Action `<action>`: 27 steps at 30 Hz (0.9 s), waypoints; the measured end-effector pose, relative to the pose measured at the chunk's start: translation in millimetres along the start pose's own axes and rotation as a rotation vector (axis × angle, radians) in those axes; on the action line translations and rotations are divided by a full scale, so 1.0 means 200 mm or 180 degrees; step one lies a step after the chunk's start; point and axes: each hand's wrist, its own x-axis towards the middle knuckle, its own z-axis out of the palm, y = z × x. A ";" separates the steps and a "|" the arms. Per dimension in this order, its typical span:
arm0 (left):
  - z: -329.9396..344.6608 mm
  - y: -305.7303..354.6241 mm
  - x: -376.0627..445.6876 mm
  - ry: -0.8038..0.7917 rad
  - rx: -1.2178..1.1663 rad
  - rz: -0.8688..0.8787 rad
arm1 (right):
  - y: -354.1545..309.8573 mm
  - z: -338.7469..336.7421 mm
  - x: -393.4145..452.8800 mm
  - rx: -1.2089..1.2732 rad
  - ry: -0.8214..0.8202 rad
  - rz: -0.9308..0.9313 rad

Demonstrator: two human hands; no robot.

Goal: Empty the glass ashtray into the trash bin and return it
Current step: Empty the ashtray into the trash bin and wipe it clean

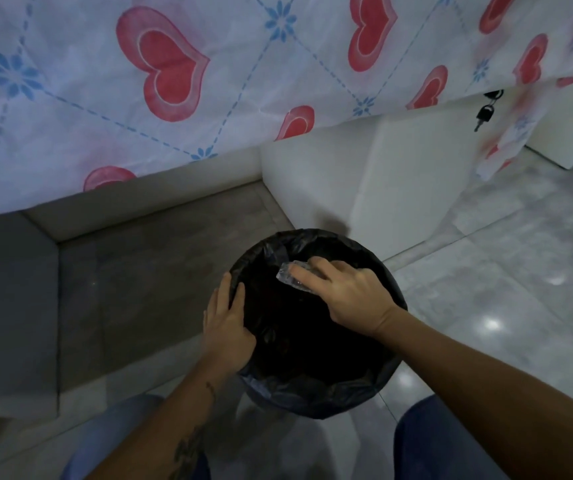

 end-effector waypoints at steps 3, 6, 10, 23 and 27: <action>0.00 0.00 -0.01 0.0062 0.0017 0.0026 | -0.01 0.01 0.00 0.0059 0.0009 0.0059; 0.01 0.01 -0.02 0.0143 0.0058 0.0034 | -0.02 0.02 -0.01 0.0065 -0.0024 0.0082; 0.00 0.02 -0.03 0.0192 0.0049 0.0010 | -0.03 0.01 -0.02 0.0102 0.0045 0.0161; -0.13 0.23 0.04 0.0645 -0.1064 0.0771 | -0.05 -0.04 -0.05 0.0368 0.0041 0.0408; -0.23 0.35 0.08 0.0080 -0.1118 0.1040 | -0.07 -0.08 -0.05 0.0432 0.0092 0.0383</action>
